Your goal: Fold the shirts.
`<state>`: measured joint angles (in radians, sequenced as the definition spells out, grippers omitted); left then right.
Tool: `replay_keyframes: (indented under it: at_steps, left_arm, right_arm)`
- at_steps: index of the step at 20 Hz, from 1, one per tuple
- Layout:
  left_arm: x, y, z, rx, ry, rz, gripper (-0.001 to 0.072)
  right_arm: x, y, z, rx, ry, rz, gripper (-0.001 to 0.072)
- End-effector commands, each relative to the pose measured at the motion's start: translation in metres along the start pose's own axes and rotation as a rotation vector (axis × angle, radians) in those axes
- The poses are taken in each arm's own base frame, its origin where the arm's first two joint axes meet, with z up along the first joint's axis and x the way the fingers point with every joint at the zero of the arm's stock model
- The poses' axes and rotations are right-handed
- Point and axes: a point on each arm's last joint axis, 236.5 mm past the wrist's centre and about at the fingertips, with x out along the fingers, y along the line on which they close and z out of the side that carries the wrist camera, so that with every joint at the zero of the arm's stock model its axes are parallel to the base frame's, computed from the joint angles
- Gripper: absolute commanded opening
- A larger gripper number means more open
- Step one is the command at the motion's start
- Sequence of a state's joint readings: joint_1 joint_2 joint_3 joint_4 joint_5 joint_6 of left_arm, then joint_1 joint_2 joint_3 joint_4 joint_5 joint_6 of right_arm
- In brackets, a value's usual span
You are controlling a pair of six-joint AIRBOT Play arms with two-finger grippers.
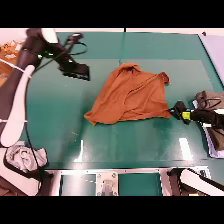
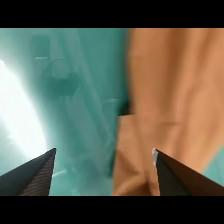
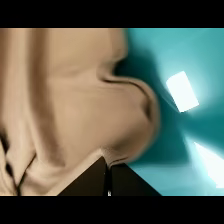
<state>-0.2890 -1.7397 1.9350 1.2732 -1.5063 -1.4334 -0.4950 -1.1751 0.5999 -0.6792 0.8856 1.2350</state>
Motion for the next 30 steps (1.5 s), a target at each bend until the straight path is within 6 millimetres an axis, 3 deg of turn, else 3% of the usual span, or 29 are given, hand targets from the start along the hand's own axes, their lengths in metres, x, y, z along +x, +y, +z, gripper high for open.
replay_keyframes:
  at_steps: [1, 3, 7, 10, 13, 14, 15, 16, 21, 23, 25, 27, 30]
  left_arm:
    - [0.017, -0.075, -0.013, 0.158, 0.061, -0.06, 0.071]
    - [0.03, -0.112, -0.033, 0.234, 0.13, -0.042, 0.071]
    - [0.084, -0.141, -0.102, 0.382, 0.324, 0.125, 0.071]
    - [0.127, -0.133, -0.152, 0.47, 0.423, 0.243, 0.071]
    - [0.147, -0.129, -0.161, 0.47, 0.4, 0.277, 0.071]
    - [0.149, -0.128, -0.155, 0.465, 0.374, 0.285, 0.0585]
    - [0.148, -0.123, -0.148, 0.478, 0.354, 0.313, 0.0219]
    - [0.144, -0.113, -0.141, 0.5, 0.34, 0.361, 0.0035]
    - [0.094, -0.076, -0.1, 0.491, 0.321, 0.509, 0.0028]
    - [0.061, -0.058, -0.075, 0.399, 0.254, 0.49, 0.0028]
    - [0.016, -0.036, -0.052, 0.296, 0.153, 0.475, 0.0028]
    - [-0.039, -0.023, -0.037, 0.193, 0.037, 0.43, 0.0028]
    - [-0.148, -0.025, -0.009, 0.055, -0.257, 0.333, 0.0028]
  right_arm:
    - [-0.017, -0.018, 0.027, 0.03, -0.074, -0.035, 0.0014]
    - [-0.017, -0.02, 0.033, 0.03, -0.102, -0.044, 0.0014]
    - [-0.018, -0.022, 0.039, 0.029, -0.126, -0.053, 0.0014]
    - [-0.018, -0.022, 0.039, 0.005, -0.125, -0.054, 0.0014]
    - [-0.018, -0.022, 0.039, -0.005, -0.124, -0.055, 0.0014]
    - [-0.018, -0.022, 0.039, -0.005, -0.124, -0.055, 0.0013]
    - [-0.018, -0.022, 0.039, -0.006, -0.124, -0.055, 0.0014]
    - [-0.018, -0.022, 0.039, -0.005, -0.125, -0.055, 0.0013]
    - [-0.024, -0.018, 0.043, -0.018, -0.123, -0.04, 0.0013]
    - [-0.035, 0.011, 0.046, -0.036, -0.093, 0.035, 0.0013]
    - [-0.06, 0.055, 0.056, -0.098, -0.101, 0.133, 0.0013]
    - [-0.103, 0.111, 0.074, -0.2, -0.167, 0.227, 0.0013]
    - [-0.205, 0.223, 0.087, -0.376, -0.336, 0.42, 0.0013]
